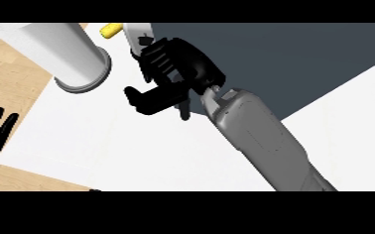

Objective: Pick up the bottled water, place it into the cabinet and close the cabinet

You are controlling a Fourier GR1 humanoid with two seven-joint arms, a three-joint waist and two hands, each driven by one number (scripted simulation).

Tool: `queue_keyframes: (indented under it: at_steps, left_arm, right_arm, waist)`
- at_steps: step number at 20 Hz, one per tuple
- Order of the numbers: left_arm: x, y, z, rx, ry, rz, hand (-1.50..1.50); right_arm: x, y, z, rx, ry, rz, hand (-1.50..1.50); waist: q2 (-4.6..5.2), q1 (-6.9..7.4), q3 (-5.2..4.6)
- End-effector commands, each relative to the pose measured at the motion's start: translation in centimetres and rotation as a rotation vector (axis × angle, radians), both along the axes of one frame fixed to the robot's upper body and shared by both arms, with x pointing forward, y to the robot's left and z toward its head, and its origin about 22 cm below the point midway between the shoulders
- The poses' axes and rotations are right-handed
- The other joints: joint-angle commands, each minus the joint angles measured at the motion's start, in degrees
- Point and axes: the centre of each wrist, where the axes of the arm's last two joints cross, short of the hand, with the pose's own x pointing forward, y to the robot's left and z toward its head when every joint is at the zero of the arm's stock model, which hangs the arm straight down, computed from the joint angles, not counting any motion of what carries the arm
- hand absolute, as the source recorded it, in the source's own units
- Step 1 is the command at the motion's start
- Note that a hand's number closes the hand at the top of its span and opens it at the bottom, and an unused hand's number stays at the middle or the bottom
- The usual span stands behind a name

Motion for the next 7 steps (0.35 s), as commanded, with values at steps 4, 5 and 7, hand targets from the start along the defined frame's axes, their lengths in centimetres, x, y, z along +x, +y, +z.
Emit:
queue_keyframes:
  at_steps: [4, 5, 7]
  left_arm:
    - [-0.1, 0.7, 0.2, 0.008, -0.009, 0.020, -1.50]
    - [-0.5, 0.7, -0.2, 0.000, -0.001, 0.021, -1.50]
    - [-0.8, 0.4, -0.7, -0.025, -0.004, 0.022, -1.50]
  right_arm:
    - [3.8, -0.5, 2.1, 0.179, -0.001, -0.235, -1.50]
    - [3.9, -0.2, 2.4, 0.191, -0.004, -0.241, -1.50]
    - [4.3, 0.2, 2.0, 0.183, 0.009, -0.242, -1.50]
  waist:
    - [1.20, -1.71, 0.45]
    - [0.93, -1.91, 0.43]
    - [0.97, -2.32, 0.37]
